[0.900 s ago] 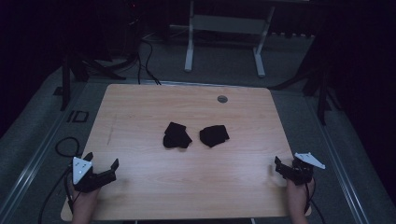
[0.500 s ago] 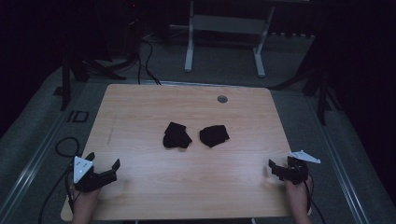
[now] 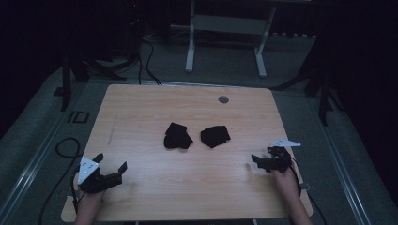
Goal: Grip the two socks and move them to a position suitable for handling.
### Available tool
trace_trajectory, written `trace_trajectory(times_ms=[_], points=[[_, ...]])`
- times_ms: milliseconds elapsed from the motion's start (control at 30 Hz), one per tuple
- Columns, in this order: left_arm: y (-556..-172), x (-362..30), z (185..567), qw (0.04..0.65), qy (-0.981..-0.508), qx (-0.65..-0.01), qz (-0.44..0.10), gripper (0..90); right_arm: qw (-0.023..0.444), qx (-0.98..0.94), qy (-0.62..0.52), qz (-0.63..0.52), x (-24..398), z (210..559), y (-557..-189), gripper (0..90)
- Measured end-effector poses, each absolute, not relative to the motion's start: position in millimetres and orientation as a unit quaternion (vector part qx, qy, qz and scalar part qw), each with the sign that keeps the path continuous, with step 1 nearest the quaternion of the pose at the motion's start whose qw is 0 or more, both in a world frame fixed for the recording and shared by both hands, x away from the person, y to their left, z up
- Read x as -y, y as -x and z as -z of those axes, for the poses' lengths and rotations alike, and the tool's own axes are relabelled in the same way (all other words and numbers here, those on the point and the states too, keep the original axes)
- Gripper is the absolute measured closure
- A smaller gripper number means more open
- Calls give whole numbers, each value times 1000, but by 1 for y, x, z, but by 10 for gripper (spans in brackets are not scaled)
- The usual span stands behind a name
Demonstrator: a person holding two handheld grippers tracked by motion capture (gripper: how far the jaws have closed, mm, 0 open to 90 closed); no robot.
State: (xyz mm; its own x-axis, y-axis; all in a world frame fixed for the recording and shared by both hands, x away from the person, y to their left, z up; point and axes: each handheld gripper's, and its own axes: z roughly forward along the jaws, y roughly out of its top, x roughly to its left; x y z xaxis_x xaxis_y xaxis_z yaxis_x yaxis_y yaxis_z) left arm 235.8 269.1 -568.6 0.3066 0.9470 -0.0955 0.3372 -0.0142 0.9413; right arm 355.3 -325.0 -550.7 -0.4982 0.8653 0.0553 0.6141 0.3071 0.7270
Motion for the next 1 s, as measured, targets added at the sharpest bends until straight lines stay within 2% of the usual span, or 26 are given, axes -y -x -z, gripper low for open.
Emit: trace_trajectory(times_ms=[167,367,500,1000], points=[[-234,-260,566,494,-655,-479,-311,16,170,-809,-436,-356,297,547,-369,142],[-233,-257,564,506,-649,-480,-303,17,164,-830,-395,-357,264,541,-384,141],[-234,-259,563,519,-643,-494,-272,17,157,-839,-376,-360,247,536,-394,141],[-232,-242,561,510,-676,-468,-251,17,110,-857,-353,-360,176,532,-442,142]])
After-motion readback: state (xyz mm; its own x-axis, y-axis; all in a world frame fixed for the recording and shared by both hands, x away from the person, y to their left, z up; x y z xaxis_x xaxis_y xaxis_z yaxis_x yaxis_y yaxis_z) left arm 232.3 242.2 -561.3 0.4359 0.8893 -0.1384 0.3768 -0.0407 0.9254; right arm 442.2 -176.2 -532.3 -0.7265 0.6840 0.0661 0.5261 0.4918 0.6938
